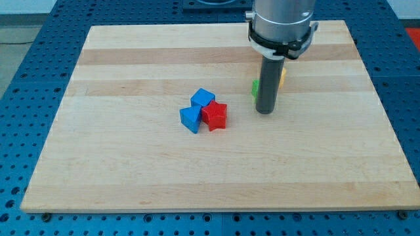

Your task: Move the green star slightly to the left

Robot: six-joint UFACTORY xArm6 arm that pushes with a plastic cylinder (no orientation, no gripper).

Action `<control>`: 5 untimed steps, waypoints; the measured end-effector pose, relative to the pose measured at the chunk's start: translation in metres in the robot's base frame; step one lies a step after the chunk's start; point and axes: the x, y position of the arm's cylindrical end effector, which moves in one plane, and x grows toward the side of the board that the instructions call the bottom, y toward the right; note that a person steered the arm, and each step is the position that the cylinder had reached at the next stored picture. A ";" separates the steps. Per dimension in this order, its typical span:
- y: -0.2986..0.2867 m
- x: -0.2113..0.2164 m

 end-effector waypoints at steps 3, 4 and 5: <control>0.051 0.002; 0.038 -0.008; 0.021 -0.010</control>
